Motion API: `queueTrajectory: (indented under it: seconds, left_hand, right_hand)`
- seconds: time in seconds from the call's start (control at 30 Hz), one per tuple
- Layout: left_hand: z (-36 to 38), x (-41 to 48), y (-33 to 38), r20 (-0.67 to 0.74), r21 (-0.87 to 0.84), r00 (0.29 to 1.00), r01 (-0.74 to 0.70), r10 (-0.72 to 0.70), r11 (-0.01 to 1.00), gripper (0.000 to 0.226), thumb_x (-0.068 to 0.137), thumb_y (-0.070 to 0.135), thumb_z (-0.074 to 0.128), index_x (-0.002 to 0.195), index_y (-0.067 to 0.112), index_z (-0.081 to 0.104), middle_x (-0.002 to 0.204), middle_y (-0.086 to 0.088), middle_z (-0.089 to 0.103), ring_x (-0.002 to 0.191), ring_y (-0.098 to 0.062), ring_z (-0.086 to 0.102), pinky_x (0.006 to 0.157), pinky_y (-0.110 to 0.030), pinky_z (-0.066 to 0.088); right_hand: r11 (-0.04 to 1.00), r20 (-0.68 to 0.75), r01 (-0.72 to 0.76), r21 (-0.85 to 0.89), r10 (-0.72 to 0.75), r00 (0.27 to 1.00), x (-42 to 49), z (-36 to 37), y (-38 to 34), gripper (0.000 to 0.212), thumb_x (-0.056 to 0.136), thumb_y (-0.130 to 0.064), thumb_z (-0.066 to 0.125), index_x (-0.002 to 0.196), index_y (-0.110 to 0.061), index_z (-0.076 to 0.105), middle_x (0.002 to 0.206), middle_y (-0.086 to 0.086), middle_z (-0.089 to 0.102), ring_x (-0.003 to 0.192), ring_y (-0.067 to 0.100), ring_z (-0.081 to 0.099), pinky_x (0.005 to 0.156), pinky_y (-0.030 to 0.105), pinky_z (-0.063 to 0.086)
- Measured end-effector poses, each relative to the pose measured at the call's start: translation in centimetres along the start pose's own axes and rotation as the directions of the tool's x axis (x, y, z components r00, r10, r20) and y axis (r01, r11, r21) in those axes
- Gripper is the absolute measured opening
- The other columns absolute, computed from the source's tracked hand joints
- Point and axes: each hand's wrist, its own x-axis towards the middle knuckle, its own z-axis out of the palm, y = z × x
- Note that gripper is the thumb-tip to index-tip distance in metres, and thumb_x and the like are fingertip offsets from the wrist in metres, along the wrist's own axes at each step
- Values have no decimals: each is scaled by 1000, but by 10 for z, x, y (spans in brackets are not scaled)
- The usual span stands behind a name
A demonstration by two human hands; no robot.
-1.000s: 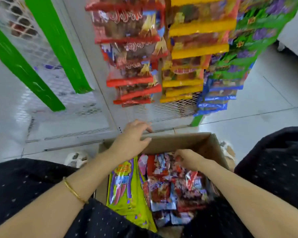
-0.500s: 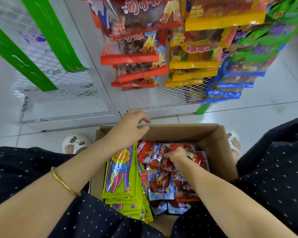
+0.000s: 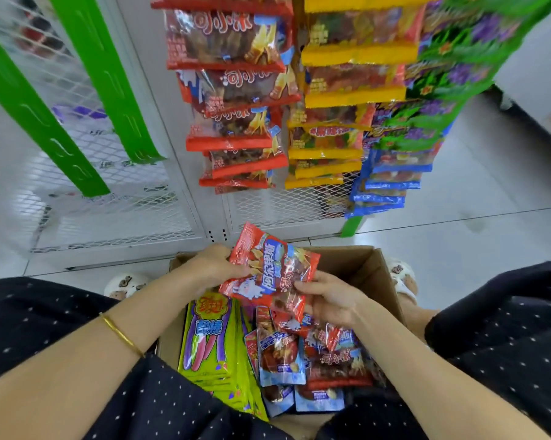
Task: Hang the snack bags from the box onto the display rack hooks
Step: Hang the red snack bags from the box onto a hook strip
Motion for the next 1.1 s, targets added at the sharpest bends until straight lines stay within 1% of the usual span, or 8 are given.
queueTrajectory:
  seconds: [0.1,0.2,0.33,0.53,0.67,0.83,0.97,1.1]
  left_hand:
    - [-6,-19,16,-116,13,969,-220,220,975,7,84,10,68,89,7,64,95,-14,68,83,-23,64,78,-35,51]
    - [-22,-41,36,-141,193,900,-384,413,903,5,84,12,67,81,11,63,82,-8,63,72,-13,56,68,-18,43]
    - [-52,-69,68,-130,385,823,-472,553,793,10,86,17,65,77,15,63,76,5,58,67,-6,53,56,-13,36]
    - [-99,-120,127,-151,462,718,-556,679,691,9,84,17,67,76,18,63,67,13,52,57,6,50,53,-9,35]
    - [-144,-157,178,-212,362,650,-641,729,677,6,81,22,70,87,22,67,80,10,65,64,10,57,60,-5,43]
    - [-205,-171,261,-654,276,316,-746,687,606,32,88,18,63,118,9,58,104,-3,61,92,-12,57,92,-31,48]
    - [-227,-164,305,-679,171,346,-783,648,598,20,92,21,56,103,5,60,95,-14,67,81,-23,64,86,-45,53]
    - [-233,-168,315,-682,200,335,-769,650,607,23,93,29,53,74,18,61,77,-1,66,74,-19,62,74,-32,51]
  right_hand:
    - [923,-191,25,-384,-107,976,-16,11,-12,34,78,9,63,109,-3,57,101,15,69,91,29,68,85,47,54]
    - [652,-323,96,-752,-492,809,-35,30,-39,50,78,-1,70,122,-9,48,109,10,61,96,25,62,78,33,55]
    - [339,79,499,-797,-762,643,-77,91,-96,52,84,-1,60,130,-21,45,122,-3,50,107,10,53,80,15,45]
    - [-122,417,495,-860,-728,544,-117,168,-153,12,89,-17,60,98,-13,67,87,-10,60,85,10,58,80,25,49]
    - [-255,500,513,-820,-756,423,-147,205,-201,12,90,-16,60,81,-24,58,74,-21,51,70,-3,50,62,6,36]
    - [-323,517,547,-772,-820,245,-182,248,-264,5,92,-14,56,89,-18,58,75,-12,55,67,-1,48,59,10,36]
    - [-377,517,534,-756,-845,136,-191,281,-304,7,91,-10,56,86,-16,56,70,-11,53,64,-1,48,58,8,36]
    - [-421,485,459,-783,-874,26,-182,302,-328,13,91,-13,57,79,-15,53,70,-9,53,68,7,49,60,19,34]
